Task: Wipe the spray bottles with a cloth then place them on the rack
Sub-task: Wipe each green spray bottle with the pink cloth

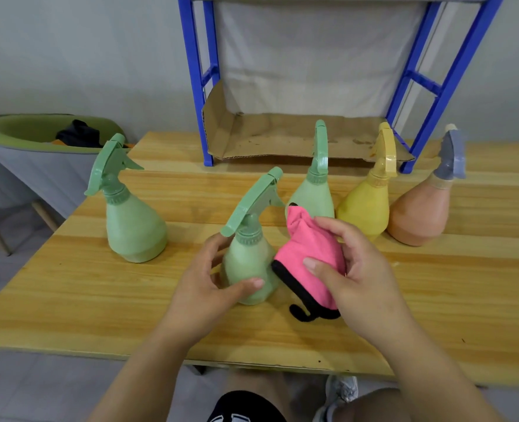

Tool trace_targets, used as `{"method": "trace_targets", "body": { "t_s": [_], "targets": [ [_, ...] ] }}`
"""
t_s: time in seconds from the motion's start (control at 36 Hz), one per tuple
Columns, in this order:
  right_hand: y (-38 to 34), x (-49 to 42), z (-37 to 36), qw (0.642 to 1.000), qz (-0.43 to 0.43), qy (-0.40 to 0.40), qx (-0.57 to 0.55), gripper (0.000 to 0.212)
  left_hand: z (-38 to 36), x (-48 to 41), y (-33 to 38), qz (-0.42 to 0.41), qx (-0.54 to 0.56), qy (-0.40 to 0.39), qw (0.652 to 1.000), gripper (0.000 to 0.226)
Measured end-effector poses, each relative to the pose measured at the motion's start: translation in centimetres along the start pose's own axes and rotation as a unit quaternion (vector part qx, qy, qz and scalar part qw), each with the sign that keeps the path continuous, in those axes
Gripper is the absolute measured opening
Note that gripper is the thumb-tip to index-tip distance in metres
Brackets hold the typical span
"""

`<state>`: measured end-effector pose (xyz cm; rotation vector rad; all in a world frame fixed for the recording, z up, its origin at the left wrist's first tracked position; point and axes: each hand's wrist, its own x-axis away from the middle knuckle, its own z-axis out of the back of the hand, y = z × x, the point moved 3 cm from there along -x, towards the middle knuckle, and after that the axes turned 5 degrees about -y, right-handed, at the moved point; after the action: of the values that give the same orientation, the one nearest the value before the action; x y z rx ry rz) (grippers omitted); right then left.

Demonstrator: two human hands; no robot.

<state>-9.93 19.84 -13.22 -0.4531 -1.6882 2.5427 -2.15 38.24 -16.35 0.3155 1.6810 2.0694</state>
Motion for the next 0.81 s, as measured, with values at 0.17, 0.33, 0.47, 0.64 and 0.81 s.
{"method": "trace_targets", "body": {
  "t_s": [0.17,0.33,0.47,0.64,0.81],
  "targets": [
    [-0.2,0.3,0.0,0.999,0.003,0.047,-0.010,0.042,-0.3,-0.1,-0.4,0.000,-0.011,-0.018,1.000,0.075],
    [-0.5,-0.1,-0.3,0.996,0.019,0.090,-0.018,0.047,-0.1,-0.1,-0.3,-0.005,0.011,-0.008,1.000,0.070],
    [-1.5,-1.1,0.1,0.995,0.039,0.090,0.004,0.050,0.5,-0.6,-1.0,0.017,0.060,-0.066,0.996,0.080],
    [-3.3,-2.4,0.1,0.996,0.083,0.038,0.025,0.049,0.5,-1.0,0.0,-0.011,0.069,-0.020,0.997,0.060],
    [-3.9,-3.4,-0.1,0.994,0.088,0.008,0.065,0.032,0.5,-1.0,0.1,-0.024,0.111,0.043,0.993,0.043]
  ]
}}
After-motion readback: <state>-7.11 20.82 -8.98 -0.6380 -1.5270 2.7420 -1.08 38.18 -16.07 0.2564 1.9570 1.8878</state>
